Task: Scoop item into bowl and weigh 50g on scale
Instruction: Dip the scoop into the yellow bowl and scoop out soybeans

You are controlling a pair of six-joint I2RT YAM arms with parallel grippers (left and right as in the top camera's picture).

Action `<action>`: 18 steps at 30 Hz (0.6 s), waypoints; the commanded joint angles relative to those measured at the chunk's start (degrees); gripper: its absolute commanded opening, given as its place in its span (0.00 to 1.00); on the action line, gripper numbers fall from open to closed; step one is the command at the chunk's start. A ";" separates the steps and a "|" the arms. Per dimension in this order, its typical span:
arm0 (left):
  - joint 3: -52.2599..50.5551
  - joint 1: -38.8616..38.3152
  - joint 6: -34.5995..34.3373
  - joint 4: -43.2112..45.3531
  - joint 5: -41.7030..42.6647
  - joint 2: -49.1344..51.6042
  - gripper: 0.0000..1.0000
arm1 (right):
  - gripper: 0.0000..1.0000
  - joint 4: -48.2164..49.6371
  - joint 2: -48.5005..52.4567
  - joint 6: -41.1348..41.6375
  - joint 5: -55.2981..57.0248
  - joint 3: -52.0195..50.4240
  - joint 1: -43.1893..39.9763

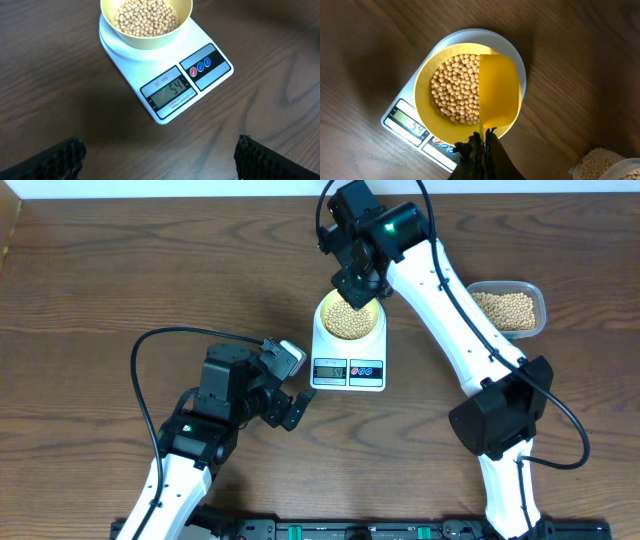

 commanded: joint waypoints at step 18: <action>0.17 0.24 0.79 0.04 -0.33 0.07 0.97 | 0.01 1.68 0.90 -3.41 1.11 -4.33 0.83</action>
